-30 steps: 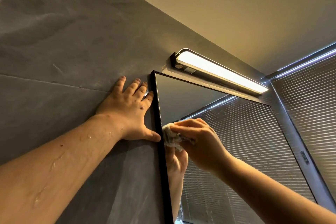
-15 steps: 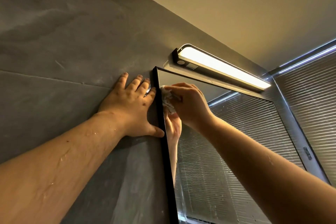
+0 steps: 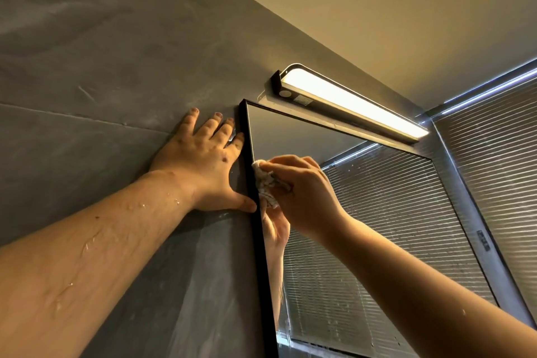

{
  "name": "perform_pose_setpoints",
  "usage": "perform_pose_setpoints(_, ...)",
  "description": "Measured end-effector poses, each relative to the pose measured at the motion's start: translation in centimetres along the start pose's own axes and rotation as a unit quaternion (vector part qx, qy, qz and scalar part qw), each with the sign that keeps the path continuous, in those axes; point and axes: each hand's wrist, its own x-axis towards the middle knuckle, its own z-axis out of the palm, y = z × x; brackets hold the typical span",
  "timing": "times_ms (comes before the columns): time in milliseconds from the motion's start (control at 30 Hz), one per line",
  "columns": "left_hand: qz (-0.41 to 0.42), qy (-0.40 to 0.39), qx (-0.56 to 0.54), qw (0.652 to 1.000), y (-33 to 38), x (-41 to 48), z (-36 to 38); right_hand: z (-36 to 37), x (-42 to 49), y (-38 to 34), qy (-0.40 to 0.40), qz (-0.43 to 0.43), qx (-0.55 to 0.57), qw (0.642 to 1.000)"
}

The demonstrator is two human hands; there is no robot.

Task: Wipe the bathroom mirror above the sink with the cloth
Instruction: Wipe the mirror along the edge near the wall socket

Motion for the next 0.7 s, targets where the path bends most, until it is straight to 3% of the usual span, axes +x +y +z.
perform_pose_setpoints(300, -0.002, 0.006, 0.012, 1.000, 0.1, -0.1, 0.1, -0.5, -2.8, -0.4, -0.003, -0.031, 0.014, 0.999)
perform_pose_setpoints(700, 0.009, 0.025, 0.007, 1.000, -0.1, 0.0, 0.4, 0.2, 5.7, 0.5, 0.038, 0.011, 0.017, 0.999)
